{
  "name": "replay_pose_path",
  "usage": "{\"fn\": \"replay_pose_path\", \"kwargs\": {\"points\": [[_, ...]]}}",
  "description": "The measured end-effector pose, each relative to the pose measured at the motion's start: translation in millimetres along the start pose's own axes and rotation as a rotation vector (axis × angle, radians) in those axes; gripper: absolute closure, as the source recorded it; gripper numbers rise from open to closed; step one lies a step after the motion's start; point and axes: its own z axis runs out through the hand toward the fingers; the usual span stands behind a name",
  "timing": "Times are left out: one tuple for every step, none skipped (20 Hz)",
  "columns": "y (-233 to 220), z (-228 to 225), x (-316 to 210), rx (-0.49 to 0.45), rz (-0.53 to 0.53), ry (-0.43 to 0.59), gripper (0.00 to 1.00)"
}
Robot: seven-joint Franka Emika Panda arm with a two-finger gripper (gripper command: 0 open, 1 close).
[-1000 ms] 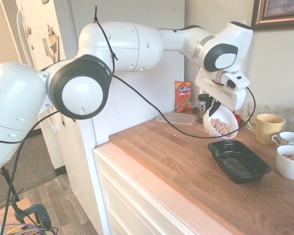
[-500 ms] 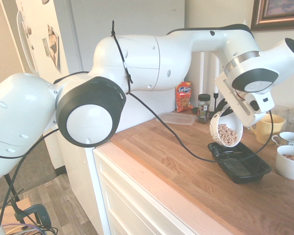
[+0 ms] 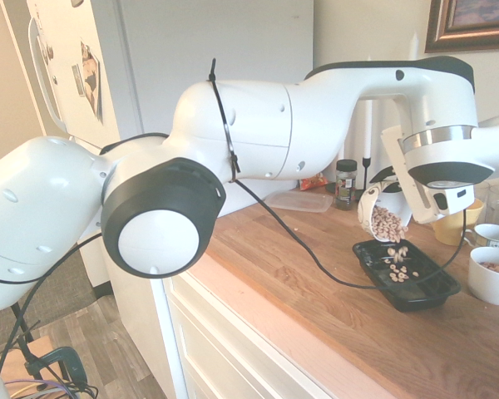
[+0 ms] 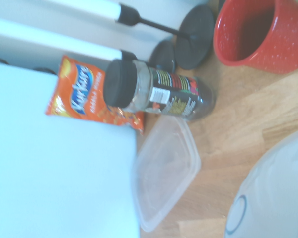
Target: Pour the cereal into the box
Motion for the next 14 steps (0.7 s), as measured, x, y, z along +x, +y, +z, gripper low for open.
{"fn": "replay_pose_path", "kwargs": {"points": [[4, -1, 4, 0.014, 0.01, -0.01, 1.0], [8, 0, 7, 0.028, 0.019, -0.025, 1.0], [12, 1, 11, 0.042, 0.024, -0.037, 1.0], [15, 1, 14, 0.056, 0.028, -0.047, 1.0], [18, 3, 17, 0.066, 0.033, -0.054, 1.0], [21, 4, 19, 0.074, 0.037, -0.06, 1.0], [23, 5, 22, 0.081, 0.041, -0.064, 1.0], [25, 4, 24, 0.089, 0.045, -0.067, 1.0], [28, 3, 26, 0.096, 0.043, -0.069, 1.0], [31, 1, 28, 0.101, 0.037, -0.069, 1.0], [34, -1, 30, 0.111, 0.021, -0.069, 1.0], [37, -3, 32, 0.125, 0.004, -0.072, 1.0], [40, -5, 34, 0.137, -0.009, -0.075, 1.0], [42, -6, 35, 0.147, -0.019, -0.076, 1.0]]}}
